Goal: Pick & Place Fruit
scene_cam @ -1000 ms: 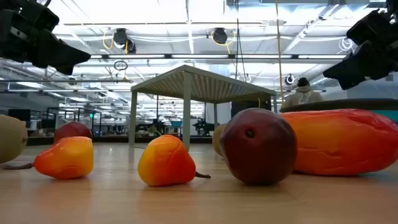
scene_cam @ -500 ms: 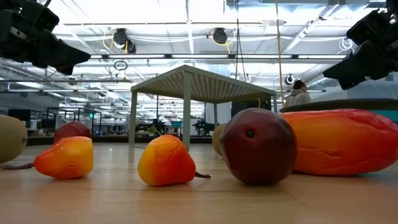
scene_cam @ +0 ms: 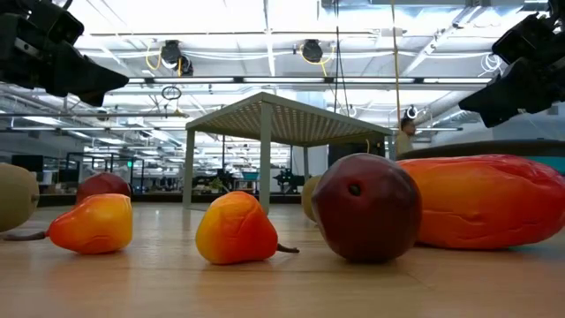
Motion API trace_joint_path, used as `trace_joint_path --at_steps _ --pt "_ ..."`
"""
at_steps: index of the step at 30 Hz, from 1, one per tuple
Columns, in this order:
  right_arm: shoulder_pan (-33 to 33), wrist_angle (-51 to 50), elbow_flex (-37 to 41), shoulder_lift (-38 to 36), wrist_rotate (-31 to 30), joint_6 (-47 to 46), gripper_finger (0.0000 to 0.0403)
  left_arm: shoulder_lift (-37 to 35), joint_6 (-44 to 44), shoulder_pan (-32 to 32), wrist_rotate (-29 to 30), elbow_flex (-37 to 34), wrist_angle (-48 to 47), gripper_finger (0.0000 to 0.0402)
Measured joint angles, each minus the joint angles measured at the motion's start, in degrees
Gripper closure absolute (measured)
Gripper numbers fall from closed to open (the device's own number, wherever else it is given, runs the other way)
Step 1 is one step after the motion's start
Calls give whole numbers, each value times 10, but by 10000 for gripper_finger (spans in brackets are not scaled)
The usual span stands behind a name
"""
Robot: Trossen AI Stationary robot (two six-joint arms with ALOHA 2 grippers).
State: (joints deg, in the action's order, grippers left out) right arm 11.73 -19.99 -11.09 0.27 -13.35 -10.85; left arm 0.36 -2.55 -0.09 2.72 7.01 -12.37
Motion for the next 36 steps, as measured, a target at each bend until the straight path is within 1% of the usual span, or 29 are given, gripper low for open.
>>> trace_joint_path --at_steps 12,17,22,24,30,33,36 --pt "0 0 0 0 0 1 399 0 0 0 0 0 0 380" --pt "0 8 0 0 0 72 399 0 0 0 0 0 0 380" --pt "0 20 0 0 0 85 399 0 0 0 0 0 0 380" --pt "0 20 0 0 2 60 399 0 0 0 0 0 0 380" --pt "0 22 0 0 1 -107 399 0 0 0 0 0 0 380" --pt "0 38 0 0 1 -142 399 0 0 0 0 0 0 380" --pt "0 72 0 0 1 -153 399 0 0 0 0 0 0 380"
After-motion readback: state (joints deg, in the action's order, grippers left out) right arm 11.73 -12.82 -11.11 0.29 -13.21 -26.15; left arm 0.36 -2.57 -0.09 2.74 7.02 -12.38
